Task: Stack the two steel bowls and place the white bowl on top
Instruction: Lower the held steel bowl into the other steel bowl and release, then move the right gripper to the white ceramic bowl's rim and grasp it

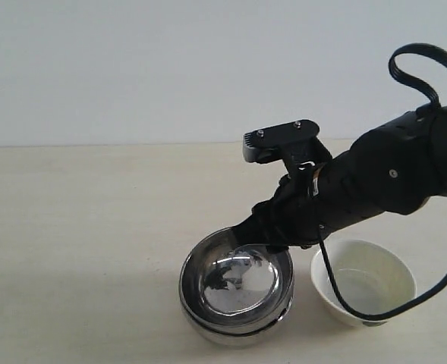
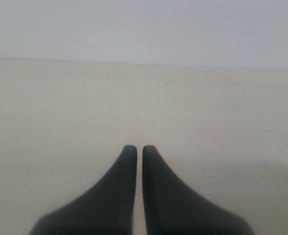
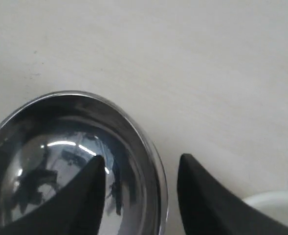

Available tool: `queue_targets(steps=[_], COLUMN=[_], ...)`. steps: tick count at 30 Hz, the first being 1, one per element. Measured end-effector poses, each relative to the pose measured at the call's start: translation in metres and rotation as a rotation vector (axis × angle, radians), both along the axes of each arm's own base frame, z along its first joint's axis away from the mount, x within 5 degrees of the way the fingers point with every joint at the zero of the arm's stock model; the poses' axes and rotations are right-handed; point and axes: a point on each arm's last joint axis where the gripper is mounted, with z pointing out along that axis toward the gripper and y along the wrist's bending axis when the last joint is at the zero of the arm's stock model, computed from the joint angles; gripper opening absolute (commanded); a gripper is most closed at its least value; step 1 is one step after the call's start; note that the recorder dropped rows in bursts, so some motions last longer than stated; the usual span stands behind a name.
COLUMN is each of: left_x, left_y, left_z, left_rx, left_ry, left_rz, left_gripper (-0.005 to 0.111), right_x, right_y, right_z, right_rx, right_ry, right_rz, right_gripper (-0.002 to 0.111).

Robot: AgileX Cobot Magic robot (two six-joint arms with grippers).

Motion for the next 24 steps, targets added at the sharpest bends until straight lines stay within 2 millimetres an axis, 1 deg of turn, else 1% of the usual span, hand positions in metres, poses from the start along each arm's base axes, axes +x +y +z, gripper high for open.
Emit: queue_targets(steps=[1,2,3,5,8,14,15,17,20,23,24], left_x=[0.000,0.000,0.000,0.000,0.000,0.000,0.000,0.000,0.000,0.000,0.000], left_y=[0.000,0.000,0.000,0.000,0.000,0.000,0.000,0.000,0.000,0.000,0.000], left_z=[0.000,0.000,0.000,0.000,0.000,0.000,0.000,0.000,0.000,0.000,0.000], left_rx=[0.000,0.000,0.000,0.000,0.000,0.000,0.000,0.000,0.000,0.000,0.000], left_ry=[0.000,0.000,0.000,0.000,0.000,0.000,0.000,0.000,0.000,0.000,0.000], left_rz=[0.000,0.000,0.000,0.000,0.000,0.000,0.000,0.000,0.000,0.000,0.000], left_gripper=[0.004,0.004,0.004,0.004,0.004,0.004,0.004,0.004,0.004,0.004,0.004], right_x=[0.002,0.003,0.002,0.001,-0.005,-0.006,-0.006,-0.004,-0.002,-0.004,-0.006], right_y=[0.001,0.002,0.002,0.000,-0.005,-0.006,-0.005,-0.004,-0.003,-0.004,-0.006], right_z=[0.004,0.006,0.011,0.012,0.002,-0.005,-0.015,-0.021,-0.017,-0.001,0.009], right_rx=[0.002,0.004,0.006,-0.022,-0.083,-0.089,-0.098,-0.094,-0.071,-0.047,-0.030], right_ry=[-0.019,-0.029,-0.045,-0.042,-0.016,-0.011,0.001,-0.006,-0.038,-0.091,-0.119], right_rz=[0.012,0.017,0.027,0.053,0.081,0.083,0.085,0.087,0.086,0.095,0.095], right_gripper=[0.015,0.001,0.000,0.000,0.000,0.000,0.000,0.000,0.000,0.000,0.000])
